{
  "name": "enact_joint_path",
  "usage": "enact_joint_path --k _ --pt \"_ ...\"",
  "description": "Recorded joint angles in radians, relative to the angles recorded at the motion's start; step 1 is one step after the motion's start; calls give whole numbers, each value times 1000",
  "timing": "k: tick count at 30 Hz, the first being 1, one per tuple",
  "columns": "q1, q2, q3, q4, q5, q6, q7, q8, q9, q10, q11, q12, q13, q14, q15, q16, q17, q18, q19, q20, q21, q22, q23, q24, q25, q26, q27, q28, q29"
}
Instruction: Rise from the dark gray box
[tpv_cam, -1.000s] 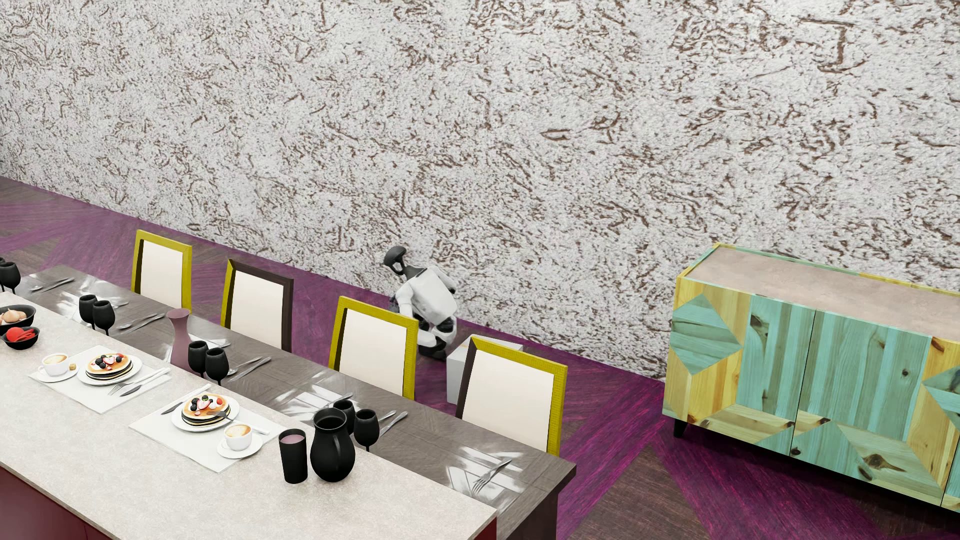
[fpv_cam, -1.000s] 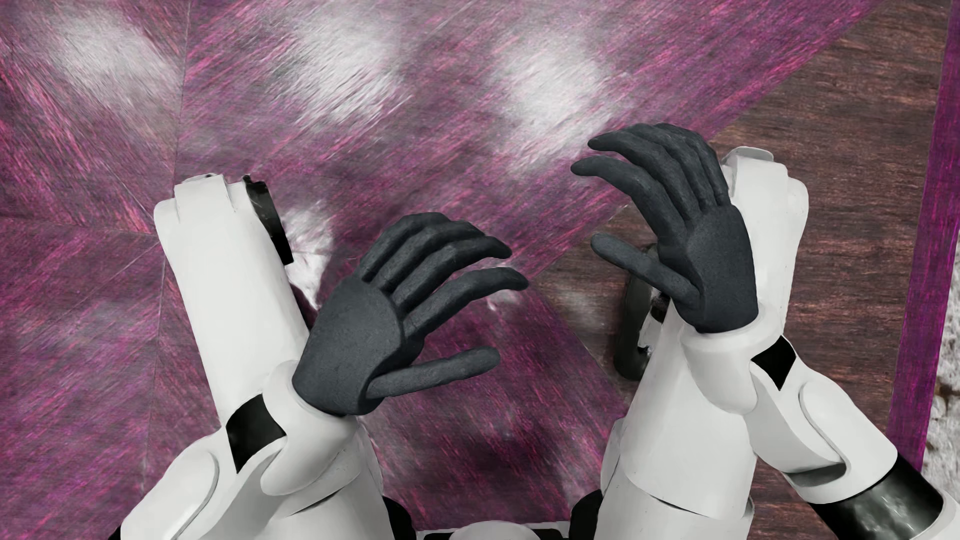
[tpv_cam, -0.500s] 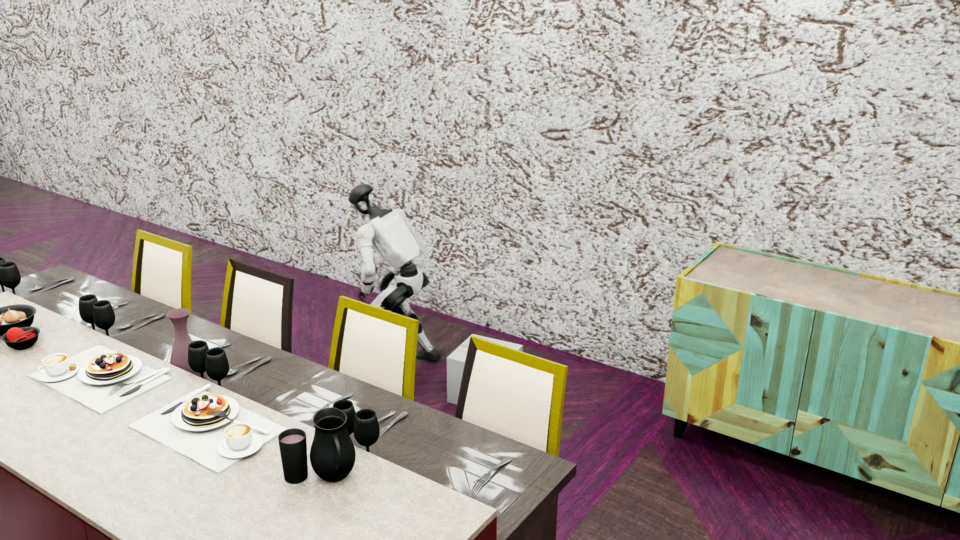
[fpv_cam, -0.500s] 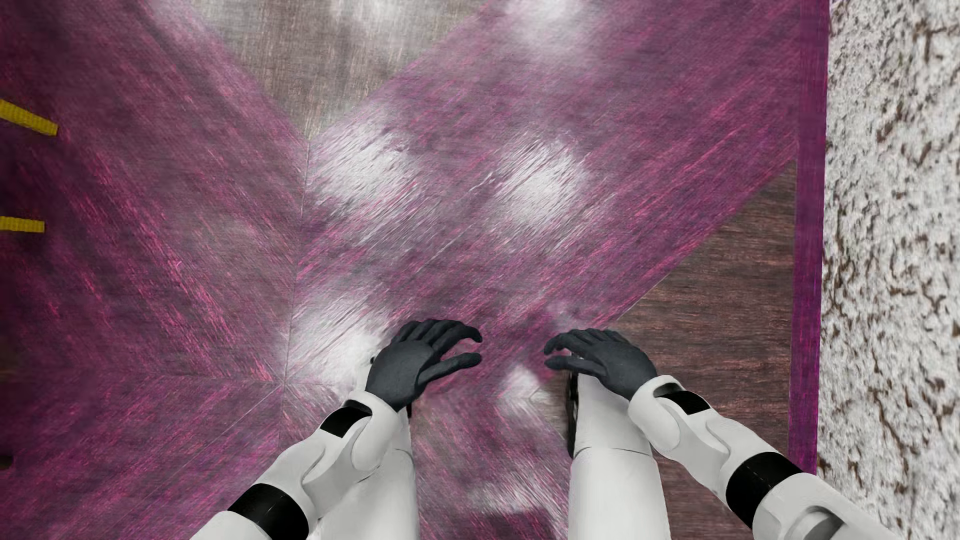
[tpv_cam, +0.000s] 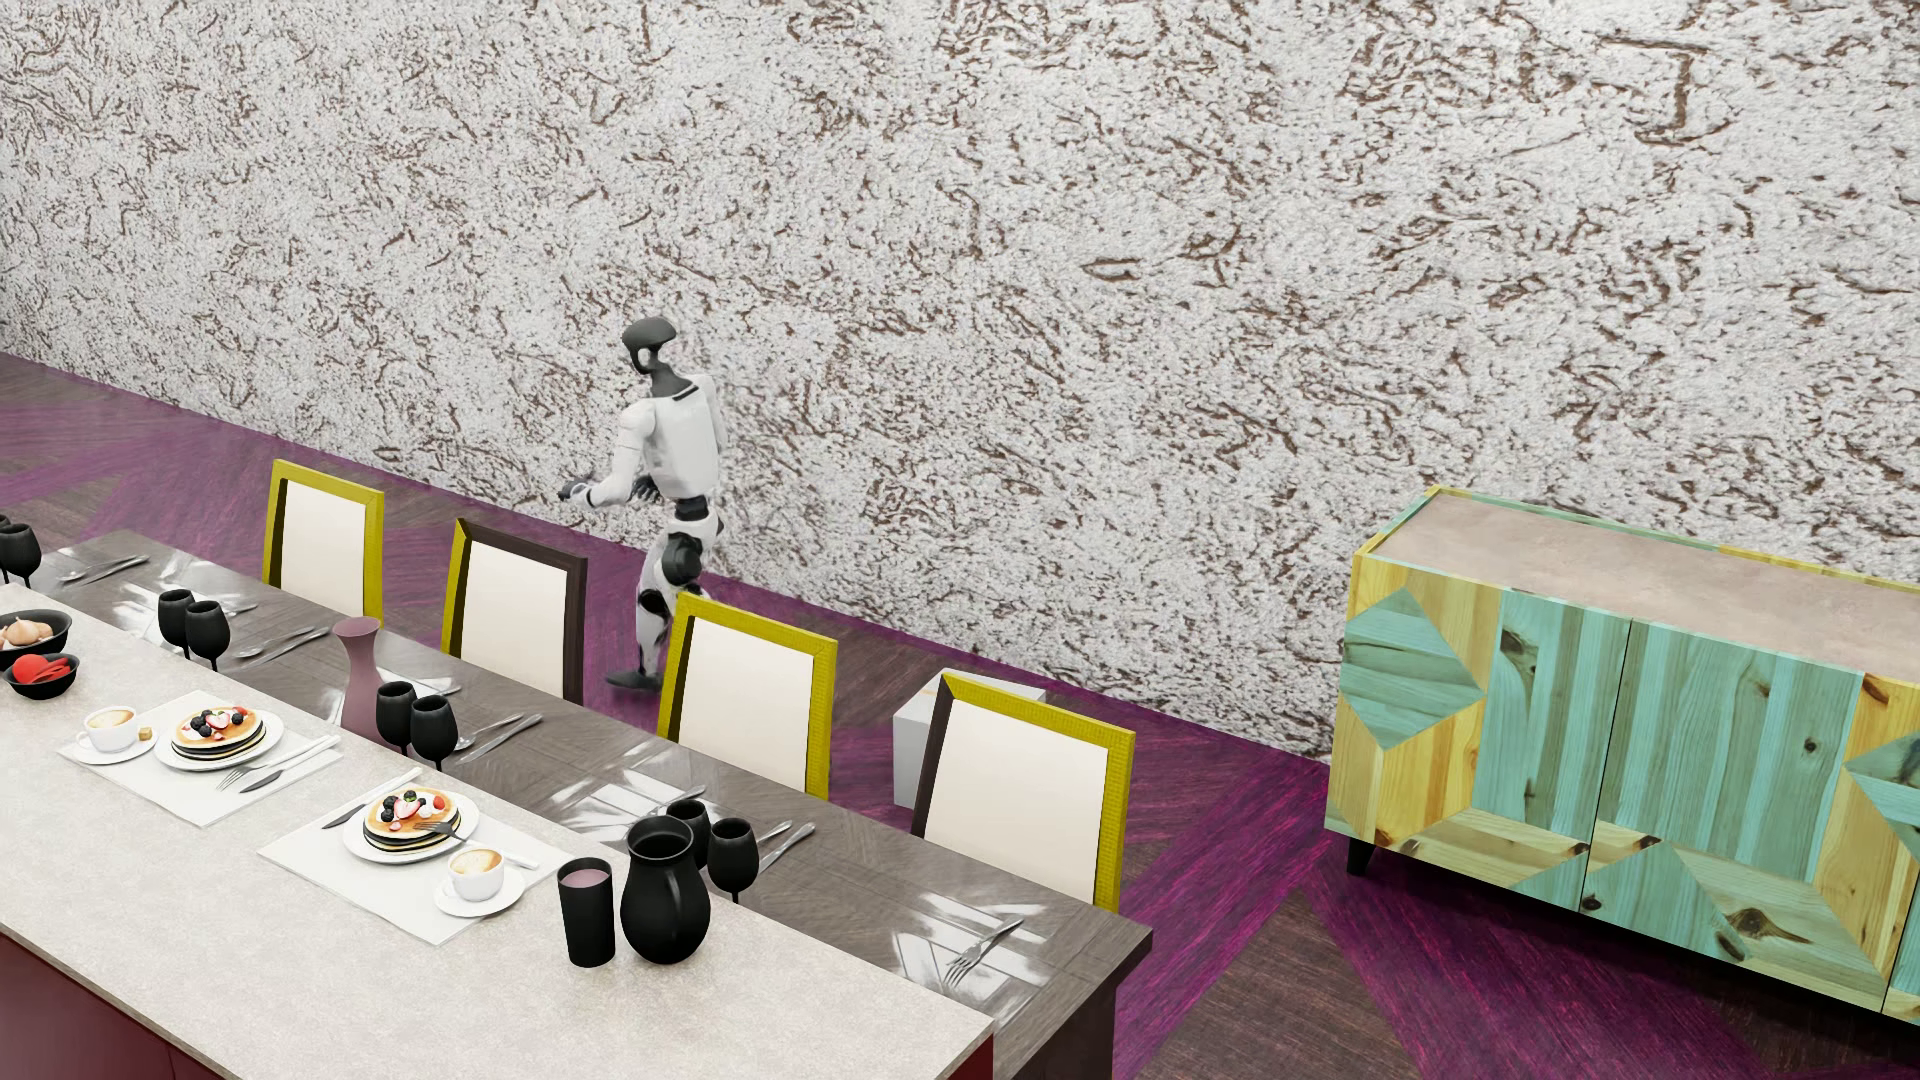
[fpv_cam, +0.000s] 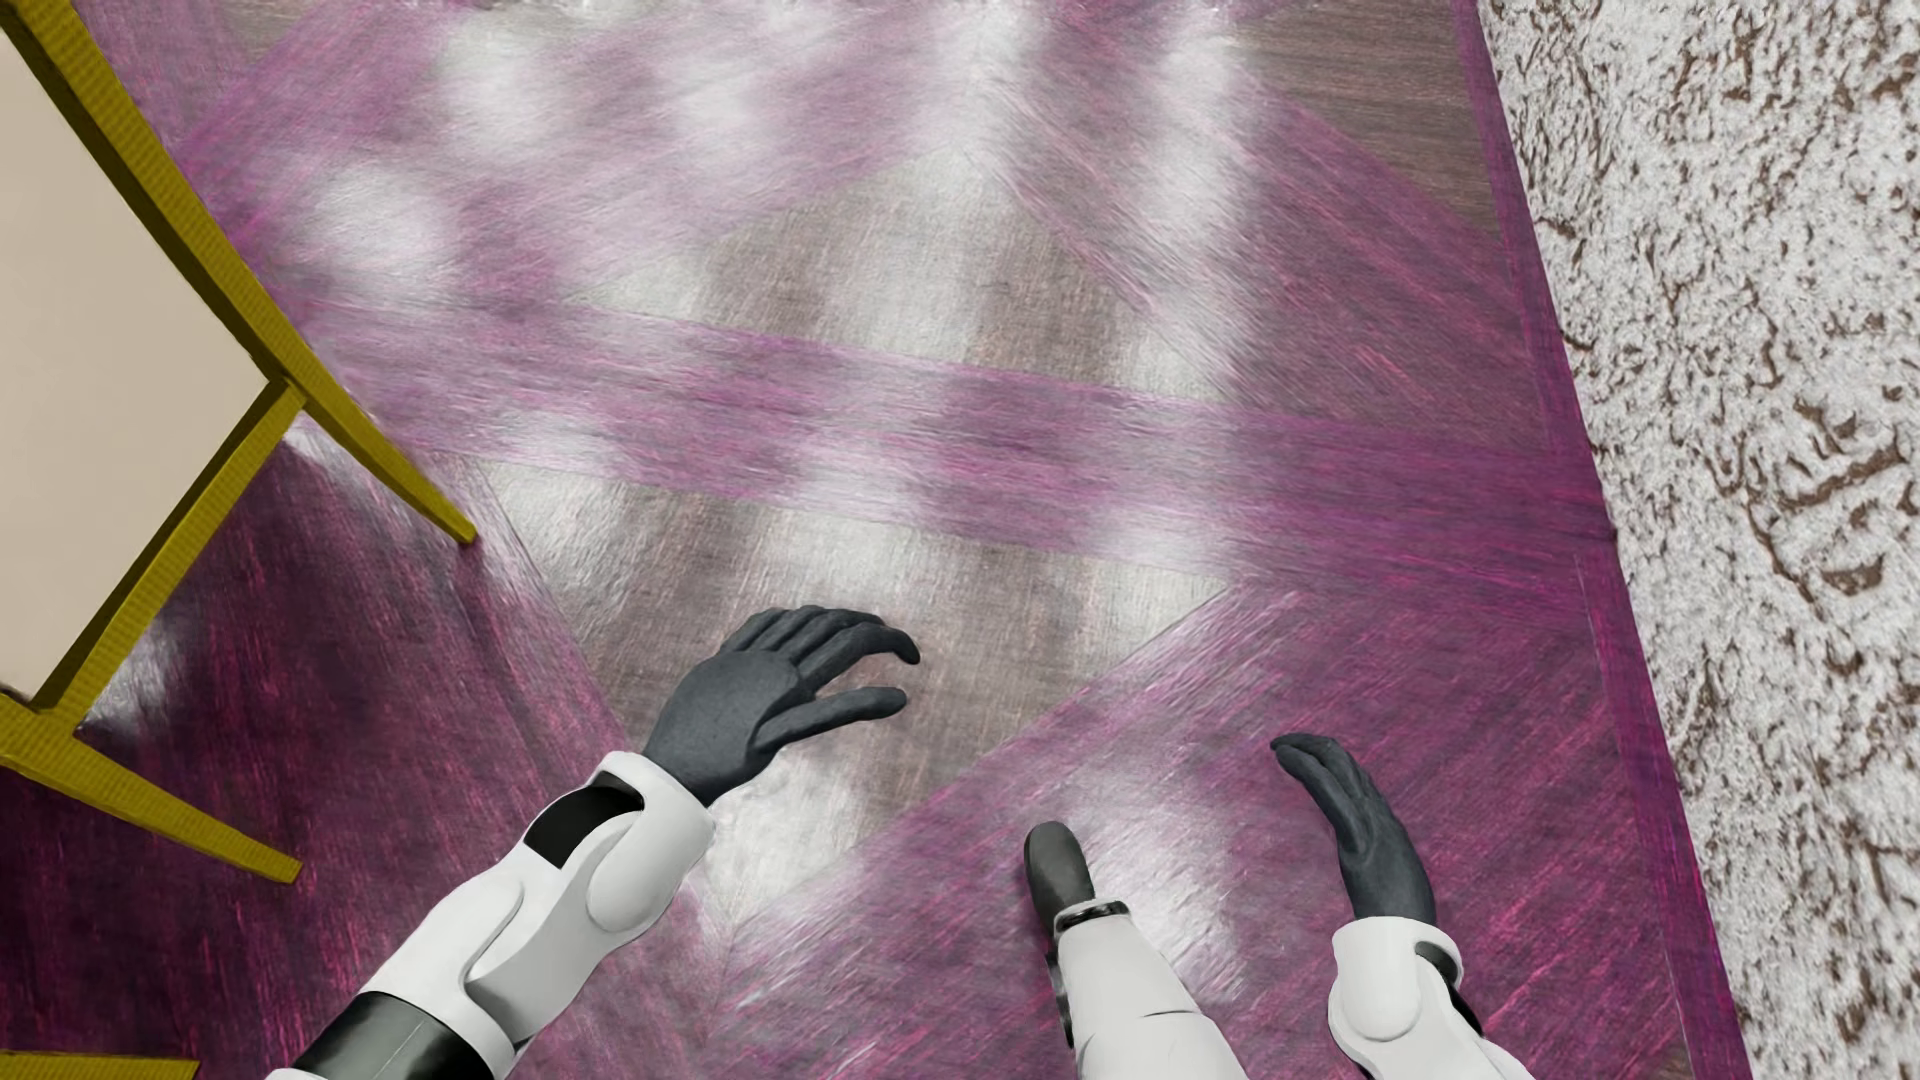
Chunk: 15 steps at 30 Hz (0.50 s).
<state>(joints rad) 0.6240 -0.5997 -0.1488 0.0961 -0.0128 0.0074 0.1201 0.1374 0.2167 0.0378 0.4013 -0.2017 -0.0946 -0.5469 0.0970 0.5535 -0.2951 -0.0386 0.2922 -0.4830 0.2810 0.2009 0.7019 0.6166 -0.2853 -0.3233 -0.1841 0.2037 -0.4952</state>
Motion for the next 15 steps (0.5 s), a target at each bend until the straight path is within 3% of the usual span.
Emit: enact_joint_path --k 1,2,3,4,5,6,7,8,9,10,11,12,13,14,15 --pt "-15 -12 -14 21 -31 15 15 5 -4 91 118 25 8 12 -60 4 -36 -38 22 8 -32 11 31 13 -6 -10 -18 -11 50" --pt "-49 -36 -11 51 -4 38 0 14 -40 195 191 75 32 61 -39 1 -73 -73 49 63 -20 44 46 29 -21 -3 -13 -60 80" --pt "-82 4 6 68 31 53 -2 -25 -61 324 212 148 49 152 -73 -11 -101 -108 -27 107 15 102 65 30 -63 22 -11 -45 97" --pt "-139 115 30 69 44 46 -4 -64 -77 496 165 224 72 330 -74 -43 -125 -97 -90 163 36 197 83 14 -67 55 -3 -37 146" --pt "-301 127 53 47 48 62 -70 -41 -67 736 222 231 36 544 -158 -82 -163 -45 -102 190 73 296 91 0 -47 89 -25 -17 124" --pt "-452 176 70 22 65 76 -135 -29 -57 990 228 248 15 471 -214 -121 -192 4 -139 204 93 390 78 -2 -48 140 -47 57 114" --pt "-562 286 99 13 58 76 -174 -34 -29 1136 168 256 -8 386 -249 -155 -215 -1 -149 204 87 512 62 -9 -99 149 -54 130 145" --pt "-690 374 125 1 66 65 -192 -52 -5 1215 113 244 -46 333 -255 -194 -226 -64 -183 220 102 640 57 -62 -98 165 -61 193 154" --pt "-784 523 161 -30 54 39 -172 -106 11 1212 -22 262 -56 272 -266 -208 -218 -38 -191 218 97 737 65 -79 -87 177 -53 248 143" --pt "-904 597 193 -66 34 42 -189 -120 3 1147 -110 272 -82 229 -258 -230 -244 -14 -168 215 84 793 40 -88 -116 204 -58 245 155" --pt "-972 722 241 -79 27 34 -204 -140 18 1018 -248 283 -93 213 -239 -225 -248 -3 -157 222 82 804 19 -53 -130 186 -82 172 137" --pt "-1025 804 280 -82 11 17 -218 -152 7 836 -322 312 -105 243 -248 -214 -254 -22 -132 248 98 795 -16 -51 -117 192 -42 36 108" --pt "-1044 919 301 -84 21 -17 -211 -168 -8 623 -395 343 -94 311 -260 -154 -233 -13 -153 250 127 769 -31 -82 -40 142 -70 -7 133" --pt "-1057 974 301 -131 7 -31 -178 -181 -9 413 -391 354 -113 373 -310 -132 -236 43 -138 276 161 764 -37 -110 -6 108 -71 -17 123" --pt "-1018 1008 308 -126 -5 -21 -138 -202 -20 167 -360 394 -113 424 -343 -155 -243 73 -126 350 196 762 -43 -110 -9 114 -80 -29 127"
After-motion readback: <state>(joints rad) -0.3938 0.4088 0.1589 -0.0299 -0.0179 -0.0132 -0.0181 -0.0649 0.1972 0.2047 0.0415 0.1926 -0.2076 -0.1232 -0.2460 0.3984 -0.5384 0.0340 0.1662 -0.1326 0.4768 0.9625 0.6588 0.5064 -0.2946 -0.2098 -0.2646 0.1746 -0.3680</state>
